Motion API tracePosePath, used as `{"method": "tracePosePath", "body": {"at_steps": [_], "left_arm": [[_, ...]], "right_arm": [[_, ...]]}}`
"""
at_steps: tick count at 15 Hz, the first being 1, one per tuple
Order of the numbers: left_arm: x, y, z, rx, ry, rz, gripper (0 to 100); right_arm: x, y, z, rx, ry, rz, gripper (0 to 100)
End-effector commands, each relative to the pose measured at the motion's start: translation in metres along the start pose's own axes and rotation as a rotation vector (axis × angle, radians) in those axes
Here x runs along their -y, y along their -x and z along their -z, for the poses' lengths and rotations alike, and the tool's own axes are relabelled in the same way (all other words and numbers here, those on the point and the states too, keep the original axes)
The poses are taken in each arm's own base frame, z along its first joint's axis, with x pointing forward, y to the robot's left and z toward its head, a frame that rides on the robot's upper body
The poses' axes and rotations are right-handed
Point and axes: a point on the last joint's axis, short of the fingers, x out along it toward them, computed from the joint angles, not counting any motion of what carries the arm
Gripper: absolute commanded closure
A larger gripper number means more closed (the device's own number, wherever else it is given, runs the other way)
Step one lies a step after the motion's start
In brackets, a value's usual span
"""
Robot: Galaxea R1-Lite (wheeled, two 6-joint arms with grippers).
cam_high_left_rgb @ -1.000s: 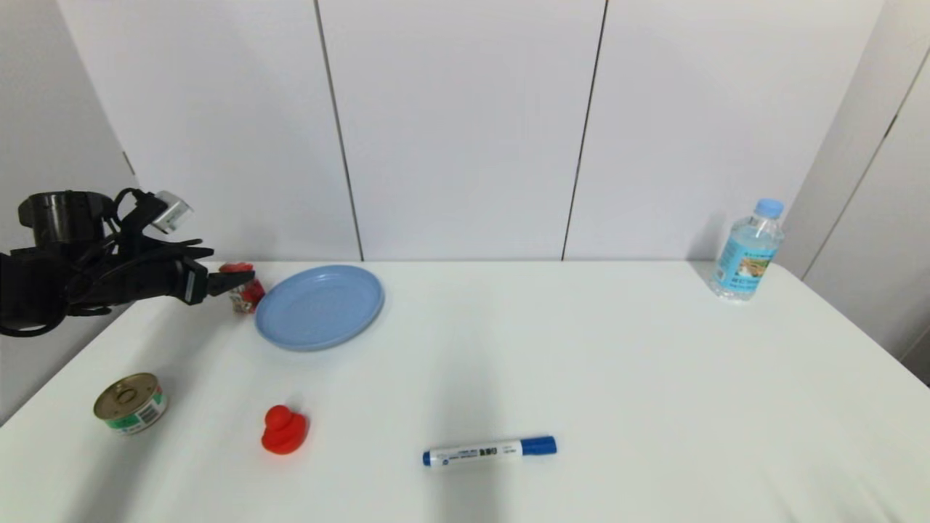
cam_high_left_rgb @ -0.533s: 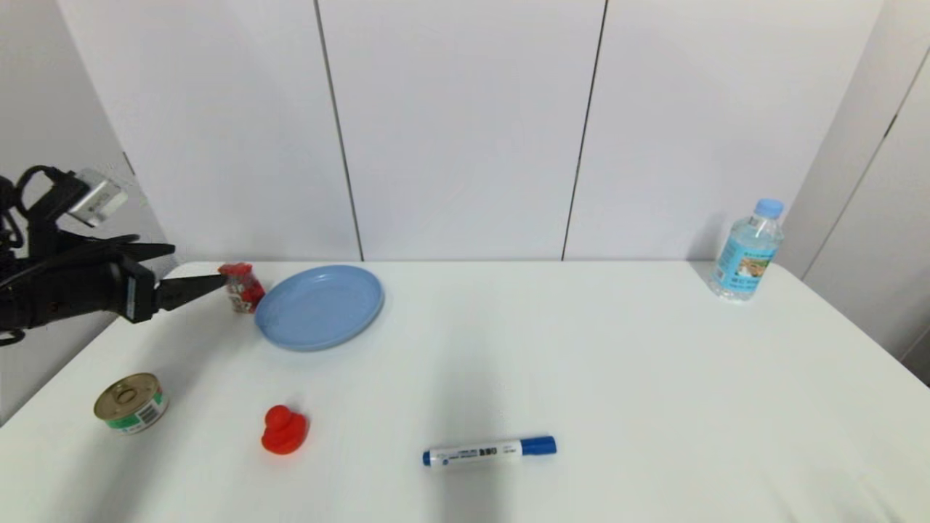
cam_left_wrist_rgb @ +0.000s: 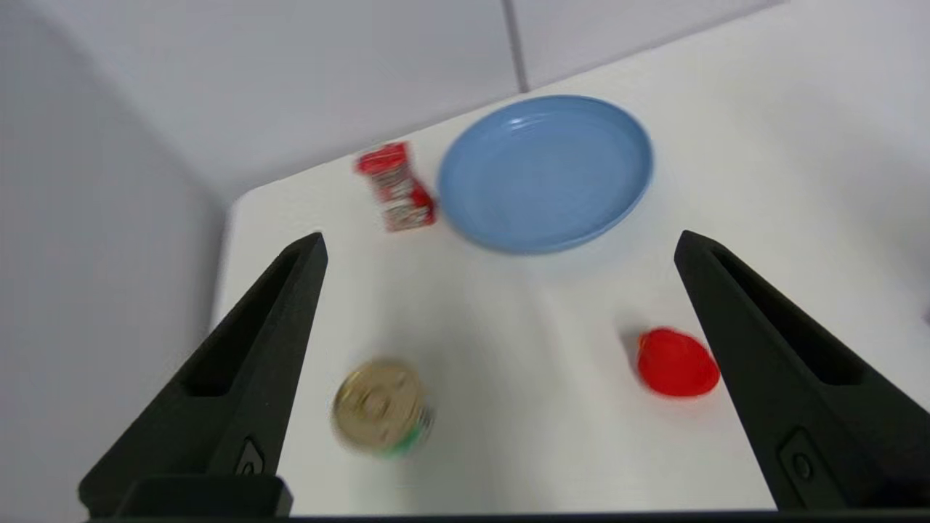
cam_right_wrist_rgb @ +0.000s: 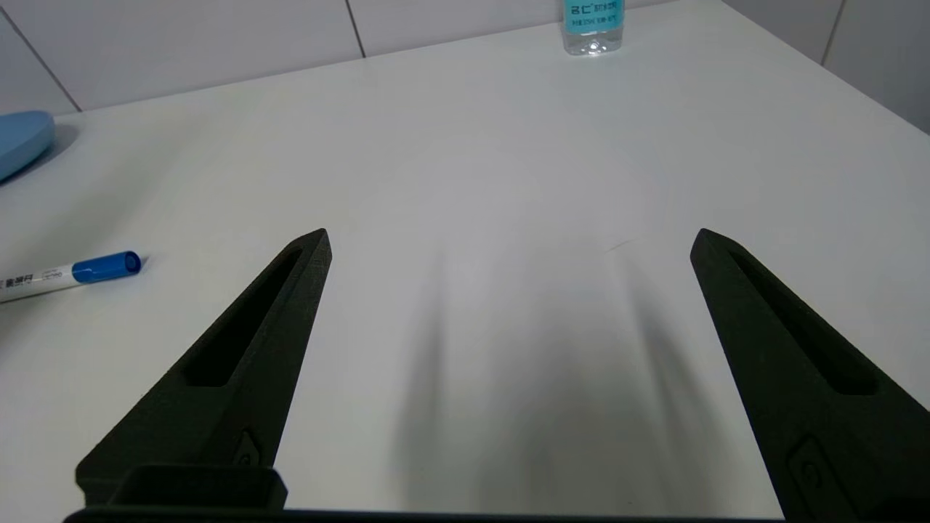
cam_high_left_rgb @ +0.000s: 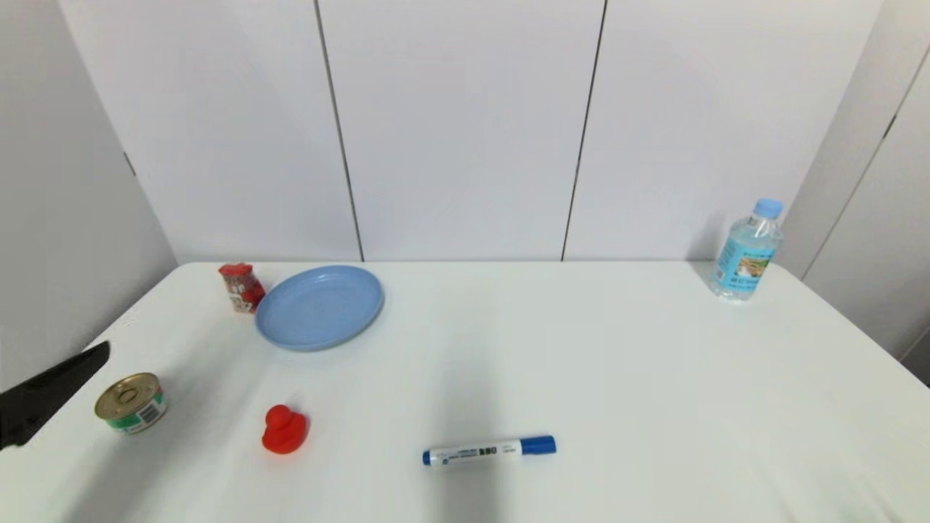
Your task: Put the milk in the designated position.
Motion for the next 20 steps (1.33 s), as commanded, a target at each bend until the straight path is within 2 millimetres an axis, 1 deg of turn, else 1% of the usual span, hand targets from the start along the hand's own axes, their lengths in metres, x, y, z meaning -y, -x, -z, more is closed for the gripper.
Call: {"method": "tracePosePath", "body": {"at_steps": [1, 2, 4, 7, 8, 10, 11, 13, 15, 16, 17, 20], "left_arm": [[0.036, 0.07, 0.079, 0.15, 0.05, -0.11, 0], [0.04, 0.073, 0.091, 0.154, 0.057, -0.12, 0], [0.046, 0.074, 0.116, 0.127, 0.063, -0.205, 0], [0.055, 0.073, 0.144, 0.133, 0.071, -0.209, 0], [0.057, 0.075, 0.148, 0.158, 0.077, -0.193, 0], [0.058, 0.075, 0.151, 0.185, 0.112, -0.164, 0], [0.061, 0.074, 0.157, 0.135, 0.12, -0.117, 0], [0.061, 0.074, 0.156, 0.14, 0.14, -0.115, 0], [0.06, 0.074, 0.156, 0.143, 0.242, -0.126, 0], [0.06, 0.074, 0.157, 0.14, 0.285, -0.161, 0], [0.06, 0.074, 0.156, 0.145, 0.306, -0.158, 0], [0.06, 0.074, 0.156, 0.143, 0.305, -0.158, 0]], "right_arm": [[0.0, 0.0, 0.0, -0.001, -0.001, 0.001, 0], [0.0, 0.0, 0.0, -0.002, -0.001, -0.001, 0], [0.0, 0.0, 0.0, -0.002, -0.001, -0.001, 0], [0.0, 0.0, 0.0, -0.002, -0.001, -0.001, 0], [0.0, 0.0, 0.0, -0.002, -0.001, -0.001, 0], [0.0, 0.0, 0.0, -0.002, -0.001, -0.001, 0], [0.0, 0.0, 0.0, -0.001, -0.001, 0.001, 0], [0.0, 0.0, 0.0, -0.002, -0.001, -0.001, 0], [0.0, 0.0, 0.0, -0.002, -0.001, -0.001, 0], [0.0, 0.0, 0.0, -0.001, -0.001, 0.001, 0], [0.0, 0.0, 0.0, -0.002, -0.001, -0.001, 0], [0.0, 0.0, 0.0, -0.001, -0.001, 0.001, 0]]}}
